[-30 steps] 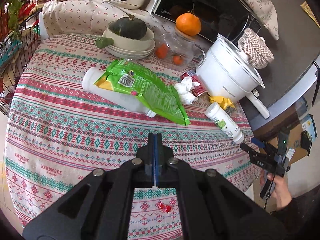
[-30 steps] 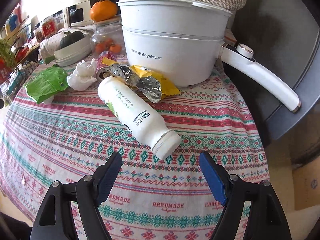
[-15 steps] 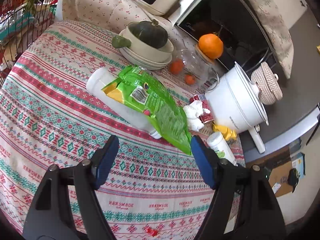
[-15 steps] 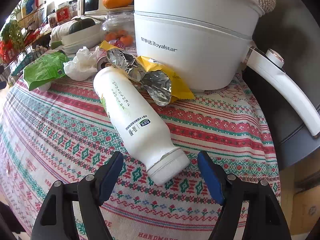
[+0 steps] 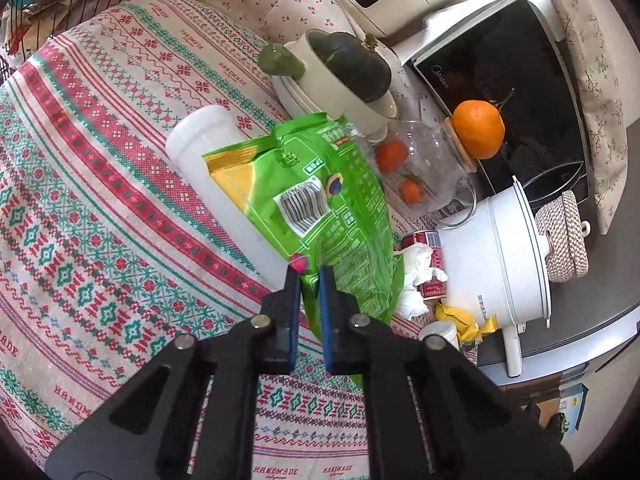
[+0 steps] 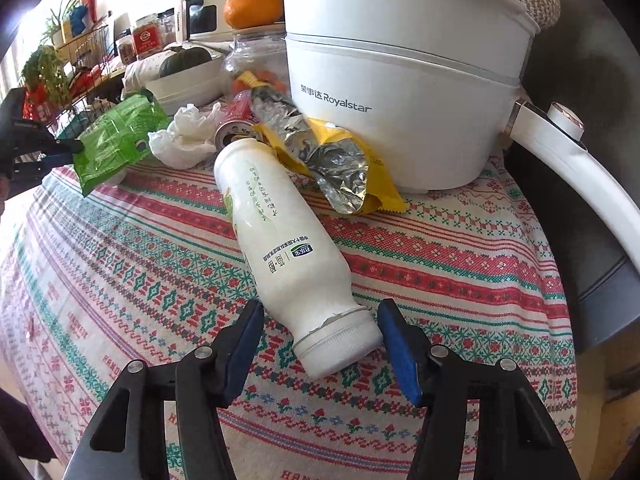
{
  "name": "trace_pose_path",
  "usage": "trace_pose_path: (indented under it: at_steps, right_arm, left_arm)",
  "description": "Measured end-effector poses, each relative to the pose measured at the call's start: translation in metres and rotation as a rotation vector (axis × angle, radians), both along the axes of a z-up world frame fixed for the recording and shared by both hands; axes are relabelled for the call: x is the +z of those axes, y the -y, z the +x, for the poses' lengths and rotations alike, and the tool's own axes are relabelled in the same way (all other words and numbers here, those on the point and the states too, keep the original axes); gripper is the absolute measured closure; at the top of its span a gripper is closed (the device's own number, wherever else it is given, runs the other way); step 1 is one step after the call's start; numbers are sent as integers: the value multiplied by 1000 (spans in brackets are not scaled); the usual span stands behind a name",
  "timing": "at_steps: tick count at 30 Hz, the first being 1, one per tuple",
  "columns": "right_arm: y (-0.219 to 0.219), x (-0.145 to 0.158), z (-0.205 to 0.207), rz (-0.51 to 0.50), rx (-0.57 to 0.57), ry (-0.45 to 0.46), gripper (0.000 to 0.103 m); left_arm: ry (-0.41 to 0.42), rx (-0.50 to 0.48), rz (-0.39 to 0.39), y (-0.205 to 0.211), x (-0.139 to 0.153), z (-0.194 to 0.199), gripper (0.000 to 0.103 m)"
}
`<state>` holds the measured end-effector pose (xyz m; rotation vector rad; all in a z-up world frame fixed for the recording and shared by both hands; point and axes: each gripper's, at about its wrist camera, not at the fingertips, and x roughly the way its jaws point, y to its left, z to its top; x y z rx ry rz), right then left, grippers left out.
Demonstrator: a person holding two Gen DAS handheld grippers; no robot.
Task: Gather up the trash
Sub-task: 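Grasp the white milk bottle with the right tool while the left tool grasps the green bag, then carry the milk bottle and green bag to the white bin and release both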
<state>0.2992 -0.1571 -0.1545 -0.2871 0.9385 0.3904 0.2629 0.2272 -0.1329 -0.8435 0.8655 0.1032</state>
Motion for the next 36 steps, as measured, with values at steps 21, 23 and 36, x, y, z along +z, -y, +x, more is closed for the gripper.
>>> trace_pose_path:
  at_steps: [21, 23, 36]
  right_arm:
    - [-9, 87, -90, 66, -14, -20, 61]
    - [-8, 96, -104, 63, -35, -20, 61]
    - [20, 138, -197, 23, -200, -4, 61]
  left_arm:
    - [46, -359, 396, 87, 81, -65, 98]
    - [54, -381, 411, 94, 87, -76, 98]
    - [166, -664, 513, 181, 109, -148, 98]
